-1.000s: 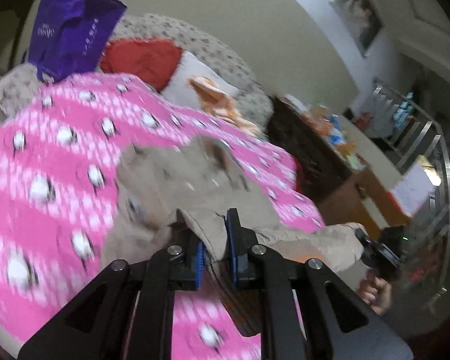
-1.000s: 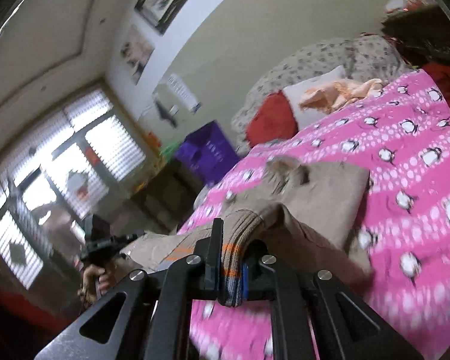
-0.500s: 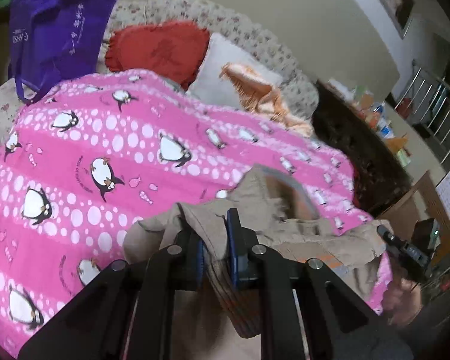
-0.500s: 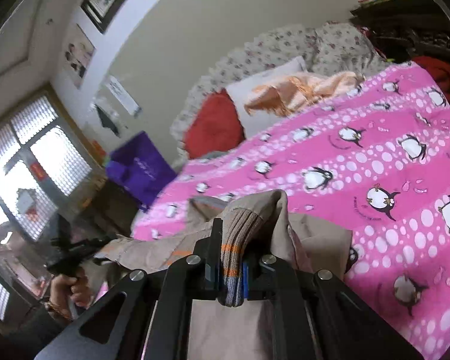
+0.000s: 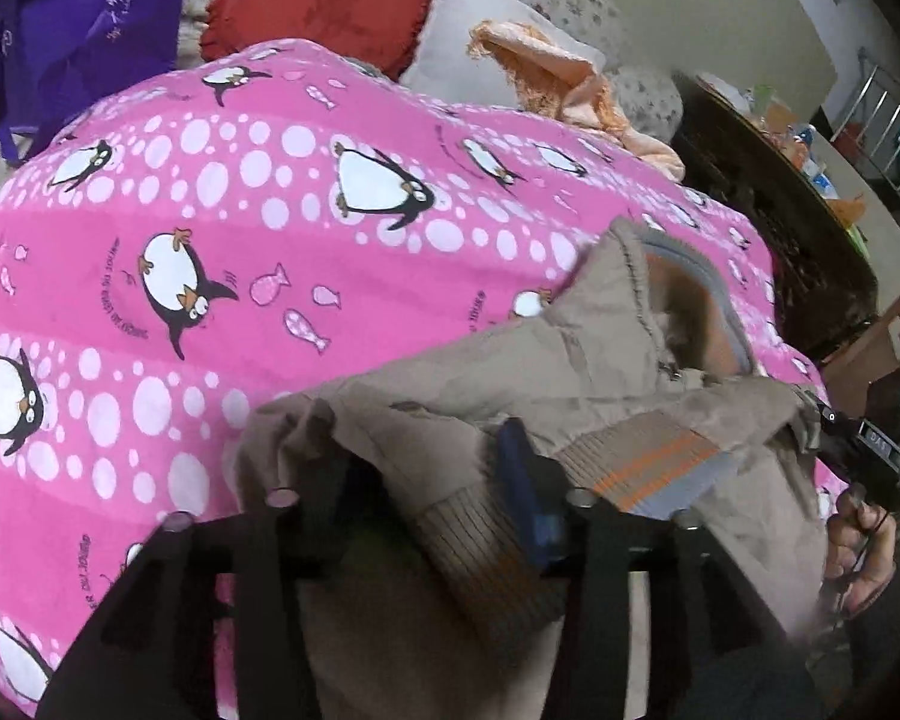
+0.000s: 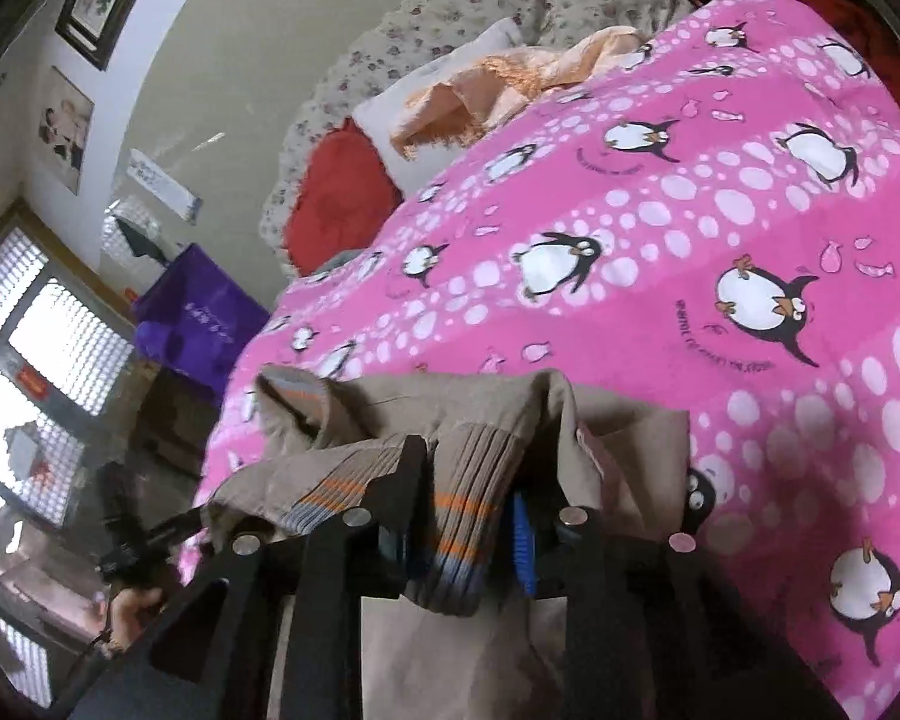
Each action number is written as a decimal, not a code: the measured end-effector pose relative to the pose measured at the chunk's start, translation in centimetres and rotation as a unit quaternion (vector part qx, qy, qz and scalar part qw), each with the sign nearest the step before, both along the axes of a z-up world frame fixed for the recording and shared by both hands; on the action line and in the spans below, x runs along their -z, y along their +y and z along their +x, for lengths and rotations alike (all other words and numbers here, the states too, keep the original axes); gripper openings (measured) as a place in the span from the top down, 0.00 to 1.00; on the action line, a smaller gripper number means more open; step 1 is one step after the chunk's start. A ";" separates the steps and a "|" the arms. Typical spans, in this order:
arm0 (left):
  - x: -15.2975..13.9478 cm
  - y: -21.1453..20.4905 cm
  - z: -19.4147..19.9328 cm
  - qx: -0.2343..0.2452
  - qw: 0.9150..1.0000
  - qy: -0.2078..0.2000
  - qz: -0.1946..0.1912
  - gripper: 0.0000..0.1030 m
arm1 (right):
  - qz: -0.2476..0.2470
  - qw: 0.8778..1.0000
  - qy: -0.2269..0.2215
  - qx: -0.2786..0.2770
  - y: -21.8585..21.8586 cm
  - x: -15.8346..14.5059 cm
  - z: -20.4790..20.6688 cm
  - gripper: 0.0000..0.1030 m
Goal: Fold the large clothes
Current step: 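Lift the hem with both tools and fold it toward the collar, then lay the hem down near the collar and open both tools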
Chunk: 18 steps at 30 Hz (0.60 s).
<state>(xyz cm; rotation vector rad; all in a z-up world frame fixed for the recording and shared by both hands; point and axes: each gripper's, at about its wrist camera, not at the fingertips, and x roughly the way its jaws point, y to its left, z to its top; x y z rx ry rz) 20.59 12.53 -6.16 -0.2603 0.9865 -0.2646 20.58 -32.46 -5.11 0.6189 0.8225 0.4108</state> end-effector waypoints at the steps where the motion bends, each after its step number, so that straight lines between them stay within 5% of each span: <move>1: -0.4 0.1 -0.1 0.004 1.000 0.001 -0.005 0.37 | 0.004 1.000 -0.005 -0.004 -0.2 -0.5 -0.6 0.70; 5: -3.2 1.5 -1.5 -0.006 1.000 -0.029 -0.006 0.32 | 0.002 0.999 -0.032 -0.006 -1.1 -2.7 -3.1 0.53; 10: -6.1 2.7 -4.7 -0.026 0.996 -0.085 -0.006 0.32 | -0.061 0.996 -0.055 -0.034 -0.8 -5.0 -5.6 0.53; 12: -6.9 1.0 -6.6 0.013 0.994 -0.108 -0.021 0.32 | -0.107 0.993 -0.050 -0.028 0.2 -5.4 -5.9 0.56; 16: -5.5 -5.5 -8.5 0.116 0.989 -0.088 -0.012 0.41 | -0.145 0.988 -0.024 -0.041 2.8 -5.1 -5.0 0.58; 18: -4.0 -8.2 -8.1 0.135 0.989 -0.067 0.008 0.41 | -0.153 0.986 0.019 -0.056 4.3 -3.8 -3.8 0.70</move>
